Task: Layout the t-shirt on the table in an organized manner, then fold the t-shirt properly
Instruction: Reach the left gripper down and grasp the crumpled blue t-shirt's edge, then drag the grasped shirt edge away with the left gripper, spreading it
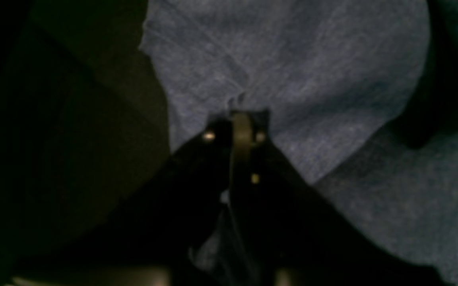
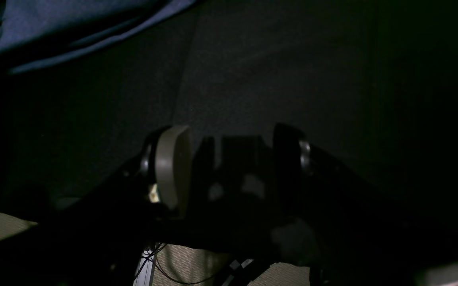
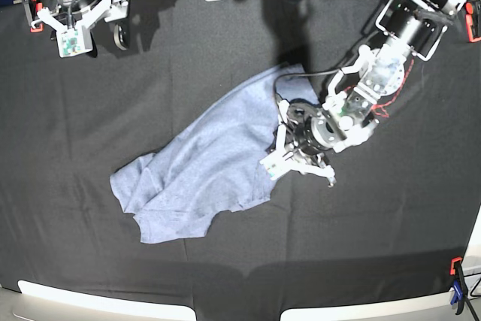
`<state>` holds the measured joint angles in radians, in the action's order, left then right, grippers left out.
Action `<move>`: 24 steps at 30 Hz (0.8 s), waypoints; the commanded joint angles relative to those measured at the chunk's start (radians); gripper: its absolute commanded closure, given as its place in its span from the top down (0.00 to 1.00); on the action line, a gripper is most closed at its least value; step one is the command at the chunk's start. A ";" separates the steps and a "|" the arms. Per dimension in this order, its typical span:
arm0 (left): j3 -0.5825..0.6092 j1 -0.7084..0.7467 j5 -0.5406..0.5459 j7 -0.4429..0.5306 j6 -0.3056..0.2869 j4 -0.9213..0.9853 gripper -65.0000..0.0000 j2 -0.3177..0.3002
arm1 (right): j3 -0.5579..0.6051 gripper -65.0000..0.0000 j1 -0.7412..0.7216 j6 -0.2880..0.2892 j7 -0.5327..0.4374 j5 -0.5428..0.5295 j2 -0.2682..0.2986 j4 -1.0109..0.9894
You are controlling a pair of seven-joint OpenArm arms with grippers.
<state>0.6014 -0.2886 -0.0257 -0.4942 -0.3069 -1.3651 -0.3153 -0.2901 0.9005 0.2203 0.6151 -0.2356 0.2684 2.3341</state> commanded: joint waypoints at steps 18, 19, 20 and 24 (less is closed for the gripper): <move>-0.173 -0.027 0.110 0.006 0.113 -0.130 0.00 -0.035 | -0.004 0.50 0.008 0.000 -0.019 -0.004 0.006 0.018; -0.207 -0.025 0.110 -0.001 0.113 -0.130 0.00 -0.035 | -0.004 0.50 0.008 0.001 -0.019 -0.004 0.006 0.018; -0.245 -0.024 0.108 -0.007 0.114 -0.130 0.00 -0.036 | -0.004 0.50 0.008 0.001 -0.019 -0.004 0.006 0.018; -0.407 -0.021 0.109 -0.008 0.168 -0.126 0.00 -0.065 | -0.004 0.50 0.008 0.001 -0.019 -0.004 0.006 0.018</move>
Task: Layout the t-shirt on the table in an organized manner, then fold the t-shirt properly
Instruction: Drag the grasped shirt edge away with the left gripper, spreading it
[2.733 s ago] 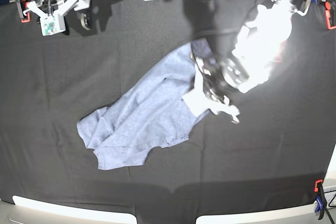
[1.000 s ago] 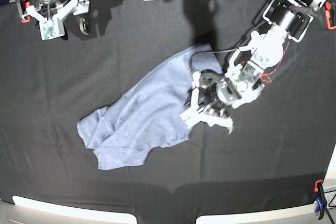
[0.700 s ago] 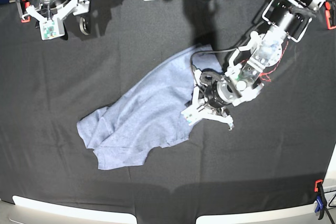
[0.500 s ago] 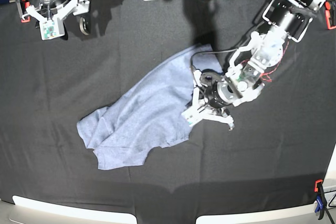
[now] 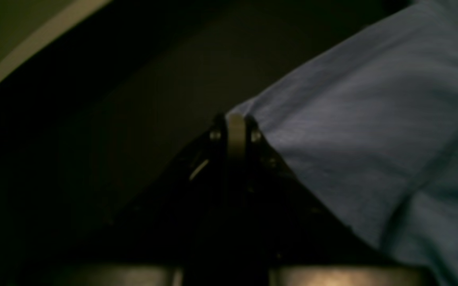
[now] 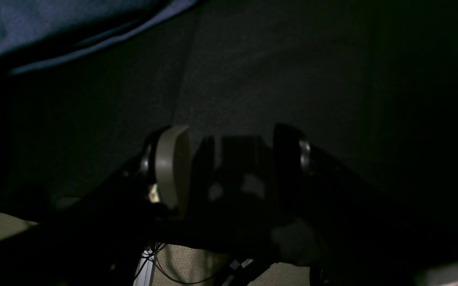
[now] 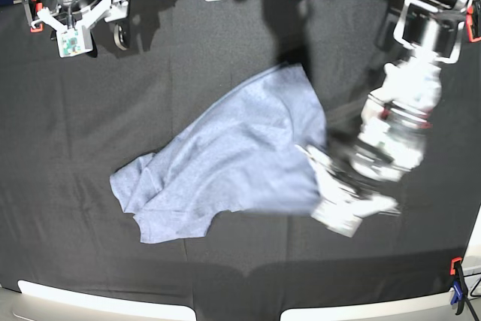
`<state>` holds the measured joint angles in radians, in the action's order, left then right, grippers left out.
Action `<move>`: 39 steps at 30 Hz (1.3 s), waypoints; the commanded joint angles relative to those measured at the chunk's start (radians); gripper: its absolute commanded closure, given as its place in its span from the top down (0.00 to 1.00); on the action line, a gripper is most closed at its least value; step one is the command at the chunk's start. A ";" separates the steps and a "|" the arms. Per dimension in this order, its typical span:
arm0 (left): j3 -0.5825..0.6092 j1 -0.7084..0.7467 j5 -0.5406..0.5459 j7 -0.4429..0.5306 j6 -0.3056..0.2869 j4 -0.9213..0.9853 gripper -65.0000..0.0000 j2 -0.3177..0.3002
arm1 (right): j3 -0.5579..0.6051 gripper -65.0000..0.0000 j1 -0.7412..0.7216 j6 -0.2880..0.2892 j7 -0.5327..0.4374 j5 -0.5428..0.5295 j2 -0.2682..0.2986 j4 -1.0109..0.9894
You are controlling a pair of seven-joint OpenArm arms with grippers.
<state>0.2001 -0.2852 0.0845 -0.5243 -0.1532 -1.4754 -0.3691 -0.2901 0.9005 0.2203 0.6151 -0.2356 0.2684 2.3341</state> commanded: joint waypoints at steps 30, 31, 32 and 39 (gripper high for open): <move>-0.159 -0.145 0.219 0.134 -0.239 0.503 0.32 0.064 | -0.004 0.50 0.008 0.000 0.040 -0.011 0.006 0.018; -0.144 -0.171 0.220 0.142 -0.224 0.543 0.32 0.064 | -0.004 0.50 0.008 0.000 0.042 -0.011 0.006 0.018; -0.132 -0.191 0.220 0.148 -0.221 0.581 0.32 0.065 | -0.004 0.50 0.008 0.000 0.044 -0.011 0.006 0.018; -0.113 -0.276 0.219 0.167 -0.224 0.743 0.32 0.105 | -0.004 0.50 0.008 0.000 0.045 -0.011 0.006 0.018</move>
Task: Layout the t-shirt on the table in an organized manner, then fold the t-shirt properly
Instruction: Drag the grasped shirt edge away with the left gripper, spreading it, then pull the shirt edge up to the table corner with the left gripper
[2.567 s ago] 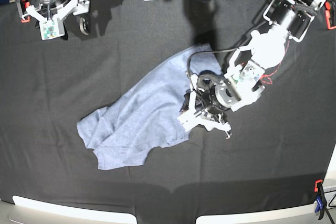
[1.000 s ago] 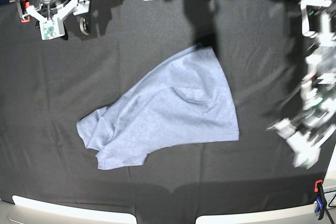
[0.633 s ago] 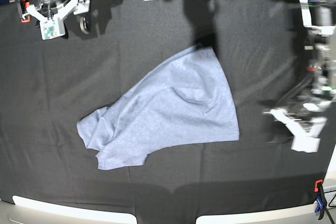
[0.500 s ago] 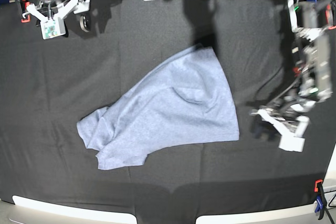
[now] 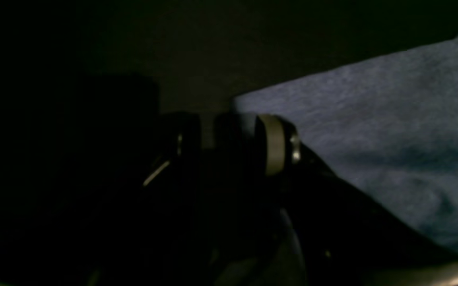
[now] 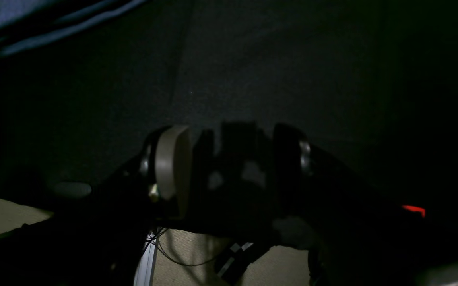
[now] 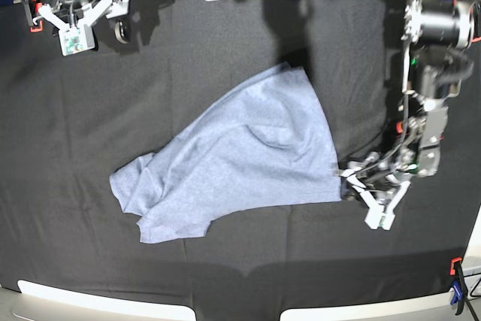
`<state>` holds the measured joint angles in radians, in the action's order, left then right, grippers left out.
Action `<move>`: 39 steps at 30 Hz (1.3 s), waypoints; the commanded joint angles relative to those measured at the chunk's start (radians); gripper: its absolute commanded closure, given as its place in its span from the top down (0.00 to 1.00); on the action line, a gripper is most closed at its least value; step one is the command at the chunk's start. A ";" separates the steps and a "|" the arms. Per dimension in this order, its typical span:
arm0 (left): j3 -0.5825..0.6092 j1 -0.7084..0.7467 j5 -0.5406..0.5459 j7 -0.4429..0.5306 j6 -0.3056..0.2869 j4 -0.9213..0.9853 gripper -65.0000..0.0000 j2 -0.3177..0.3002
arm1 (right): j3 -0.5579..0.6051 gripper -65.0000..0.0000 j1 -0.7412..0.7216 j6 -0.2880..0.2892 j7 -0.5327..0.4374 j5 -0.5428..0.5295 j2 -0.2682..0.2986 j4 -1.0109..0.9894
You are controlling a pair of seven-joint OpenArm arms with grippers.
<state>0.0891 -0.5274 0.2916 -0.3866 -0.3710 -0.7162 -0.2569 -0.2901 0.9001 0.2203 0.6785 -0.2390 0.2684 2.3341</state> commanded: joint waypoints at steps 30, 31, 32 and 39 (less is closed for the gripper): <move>-0.372 0.144 0.156 -0.043 0.072 -0.011 0.00 -0.307 | -0.004 0.50 -0.069 0.000 -0.020 -0.008 0.006 0.018; -0.392 0.166 0.155 -0.037 0.058 -0.013 0.00 -0.312 | -0.004 0.50 -0.079 0.000 -0.014 -0.009 0.006 0.018; -0.414 0.190 0.154 -0.027 0.055 -0.017 0.00 -0.317 | -0.004 0.50 -0.089 0.000 -0.010 -0.024 0.006 0.017; -0.533 0.333 0.164 -0.005 0.055 -0.149 0.00 -0.347 | 0.011 0.50 -0.119 0.003 -0.004 -0.098 0.006 0.015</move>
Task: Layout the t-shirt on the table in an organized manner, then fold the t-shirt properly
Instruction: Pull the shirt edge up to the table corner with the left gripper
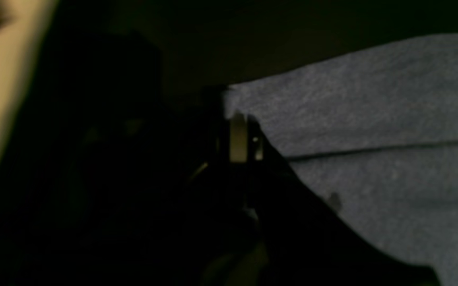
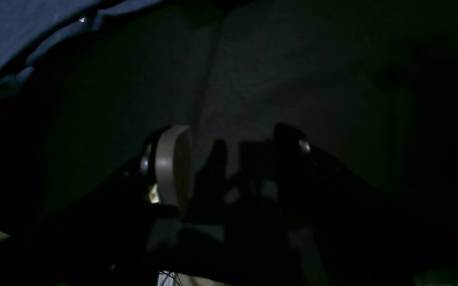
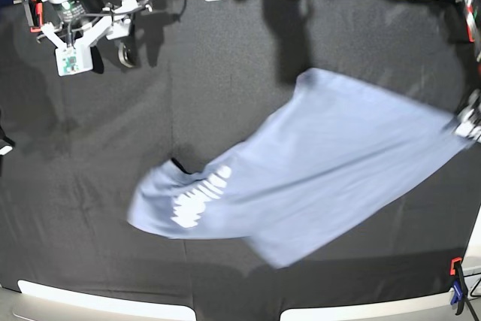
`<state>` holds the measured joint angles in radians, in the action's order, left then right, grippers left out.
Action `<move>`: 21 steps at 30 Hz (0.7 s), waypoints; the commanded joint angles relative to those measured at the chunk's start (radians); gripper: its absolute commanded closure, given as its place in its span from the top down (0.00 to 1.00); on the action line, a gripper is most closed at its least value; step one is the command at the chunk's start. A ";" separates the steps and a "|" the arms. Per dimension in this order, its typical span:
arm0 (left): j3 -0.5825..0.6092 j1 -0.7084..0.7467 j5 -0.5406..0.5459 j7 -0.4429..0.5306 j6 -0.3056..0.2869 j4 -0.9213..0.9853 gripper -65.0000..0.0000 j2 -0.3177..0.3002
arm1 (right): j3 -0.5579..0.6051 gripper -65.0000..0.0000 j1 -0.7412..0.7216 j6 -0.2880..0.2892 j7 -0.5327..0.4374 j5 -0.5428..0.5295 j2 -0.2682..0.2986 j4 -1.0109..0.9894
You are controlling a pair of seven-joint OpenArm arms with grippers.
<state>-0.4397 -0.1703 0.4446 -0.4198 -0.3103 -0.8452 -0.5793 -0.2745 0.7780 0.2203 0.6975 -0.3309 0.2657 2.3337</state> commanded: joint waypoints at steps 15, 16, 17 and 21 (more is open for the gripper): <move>-0.005 0.105 0.298 -0.188 -0.113 -0.621 0.00 0.058 | 0.072 0.50 -0.002 0.003 -0.016 0.048 0.008 0.016; -0.005 0.105 0.311 -0.208 -0.114 -0.660 0.00 0.083 | 0.072 0.50 -0.002 0.003 -0.016 0.055 0.008 0.016; -0.004 0.107 0.326 -0.226 -0.114 -0.694 0.00 0.108 | 0.072 0.50 -0.002 0.003 -0.016 0.070 0.008 0.016; 0.008 0.123 0.419 -0.293 -0.181 -0.780 0.00 0.186 | 0.072 0.50 -0.002 -0.001 -0.017 0.123 0.009 0.016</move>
<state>-0.4263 -0.0319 0.8421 -0.7429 -0.4839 -1.6051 -0.3752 -0.1982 0.7708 0.2199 0.7010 -0.2085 0.2684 2.3329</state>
